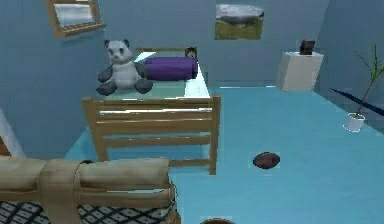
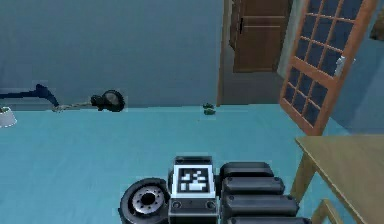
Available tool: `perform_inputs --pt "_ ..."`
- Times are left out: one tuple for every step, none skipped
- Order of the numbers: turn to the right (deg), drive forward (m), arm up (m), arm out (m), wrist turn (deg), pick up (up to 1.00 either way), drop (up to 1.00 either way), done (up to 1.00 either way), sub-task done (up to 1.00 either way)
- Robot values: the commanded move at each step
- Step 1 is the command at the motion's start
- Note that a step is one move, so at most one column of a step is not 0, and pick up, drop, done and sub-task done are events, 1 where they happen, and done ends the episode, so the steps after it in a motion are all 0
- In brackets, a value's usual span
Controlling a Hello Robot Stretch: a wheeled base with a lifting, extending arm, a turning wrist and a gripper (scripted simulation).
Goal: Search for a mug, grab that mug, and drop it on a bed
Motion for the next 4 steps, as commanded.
perform_inputs --pt "-3.0 0.00 0.00 0.00 0.0 0.00 0.00 0.00 0.00" --pt "0.0 0.05 0.00 0.00 0.0 0.00 0.00 0.00 0.00" --pt "45.0 0.00 0.00 0.00 0.0 0.00 0.00 0.00 0.00" --pt "6.0 0.00 0.00 0.00 0.0 0.00 0.00 0.00 0.00"
